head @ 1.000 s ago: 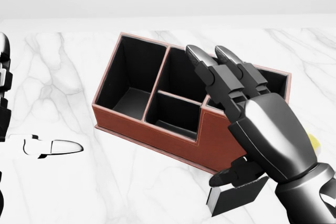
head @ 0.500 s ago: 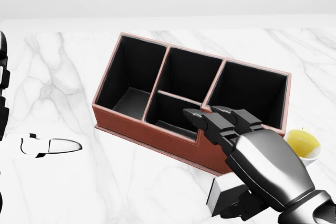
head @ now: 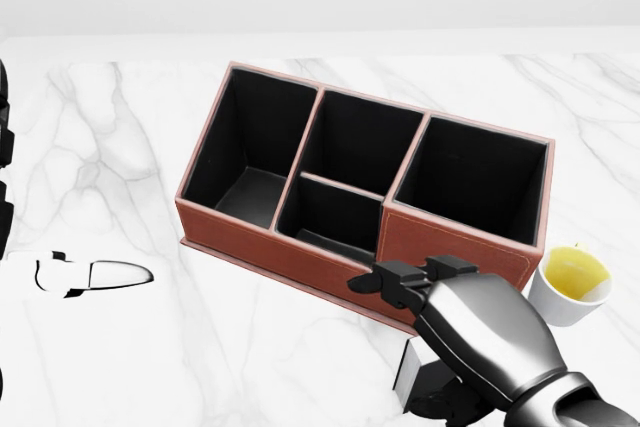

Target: Pick up the book and place it in the right compartment of the caddy.

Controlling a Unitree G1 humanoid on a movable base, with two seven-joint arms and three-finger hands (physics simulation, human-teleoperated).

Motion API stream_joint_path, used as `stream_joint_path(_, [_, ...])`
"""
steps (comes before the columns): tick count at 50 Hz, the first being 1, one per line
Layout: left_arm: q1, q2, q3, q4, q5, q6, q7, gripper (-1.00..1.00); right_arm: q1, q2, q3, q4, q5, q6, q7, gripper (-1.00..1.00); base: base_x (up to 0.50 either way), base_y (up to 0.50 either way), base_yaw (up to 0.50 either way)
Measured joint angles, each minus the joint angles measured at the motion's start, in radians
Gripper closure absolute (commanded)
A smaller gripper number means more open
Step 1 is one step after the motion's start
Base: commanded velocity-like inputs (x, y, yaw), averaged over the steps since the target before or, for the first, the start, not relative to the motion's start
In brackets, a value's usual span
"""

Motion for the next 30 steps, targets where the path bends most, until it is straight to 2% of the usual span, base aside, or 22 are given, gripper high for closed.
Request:
stream_joint_path(23, [-0.002,0.002,0.001,0.004,-0.002,0.0,0.005,-1.0,-0.021,-0.008,0.023,0.104,-0.069,0.0,-0.056,-0.3,0.0,0.0,0.0])
stream_joint_path(30, [-0.003,0.003,0.002,0.006,-0.002,0.0,0.005,-1.0,-0.031,-0.012,0.032,0.129,-0.09,0.0,-0.067,-0.22,0.0,0.0,0.0])
